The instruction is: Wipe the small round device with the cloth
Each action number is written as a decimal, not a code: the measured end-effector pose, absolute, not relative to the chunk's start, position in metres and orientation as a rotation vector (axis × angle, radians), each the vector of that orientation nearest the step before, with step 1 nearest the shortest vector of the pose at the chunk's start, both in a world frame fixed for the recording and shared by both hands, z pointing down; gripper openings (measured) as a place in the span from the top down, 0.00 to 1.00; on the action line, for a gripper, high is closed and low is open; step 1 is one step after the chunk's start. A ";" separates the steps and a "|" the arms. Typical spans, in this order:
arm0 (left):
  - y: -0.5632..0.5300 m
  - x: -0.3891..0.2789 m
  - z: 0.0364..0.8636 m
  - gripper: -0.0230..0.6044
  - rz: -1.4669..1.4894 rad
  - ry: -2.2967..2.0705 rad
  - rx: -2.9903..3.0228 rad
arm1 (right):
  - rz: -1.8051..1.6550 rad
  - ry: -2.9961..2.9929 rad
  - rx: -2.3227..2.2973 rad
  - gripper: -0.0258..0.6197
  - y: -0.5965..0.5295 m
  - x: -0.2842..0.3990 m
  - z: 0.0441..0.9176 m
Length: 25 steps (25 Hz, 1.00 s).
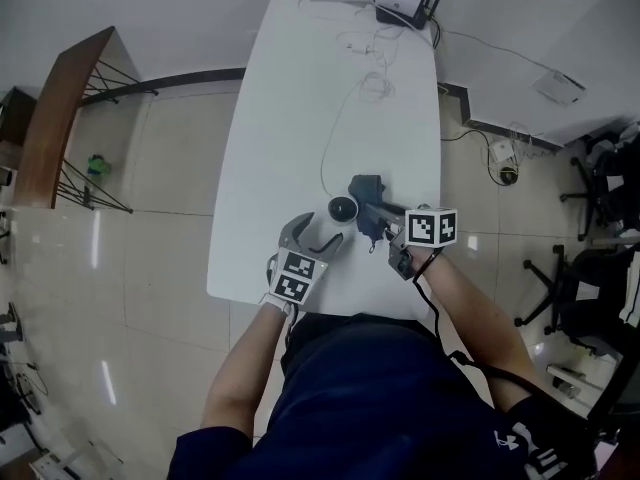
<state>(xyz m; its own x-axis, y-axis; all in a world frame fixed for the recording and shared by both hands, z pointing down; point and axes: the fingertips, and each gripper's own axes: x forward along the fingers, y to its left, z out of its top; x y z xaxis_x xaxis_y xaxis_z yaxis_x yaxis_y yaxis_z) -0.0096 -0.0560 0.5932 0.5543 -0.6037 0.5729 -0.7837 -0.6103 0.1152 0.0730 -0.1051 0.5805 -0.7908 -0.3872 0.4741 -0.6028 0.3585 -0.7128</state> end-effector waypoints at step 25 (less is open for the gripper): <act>0.035 -0.105 0.528 0.54 0.319 -1.572 2.028 | -0.321 -2.003 0.334 0.85 -0.006 -0.001 0.632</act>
<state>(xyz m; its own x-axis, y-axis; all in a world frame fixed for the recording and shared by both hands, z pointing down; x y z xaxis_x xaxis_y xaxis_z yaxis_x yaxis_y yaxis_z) -0.1055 0.0346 0.5277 0.2879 -0.8169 0.4997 -0.9470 -0.1654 0.2753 -0.0005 -0.0061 0.6322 -0.4276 -0.3699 0.8248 -0.0938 0.9257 0.3665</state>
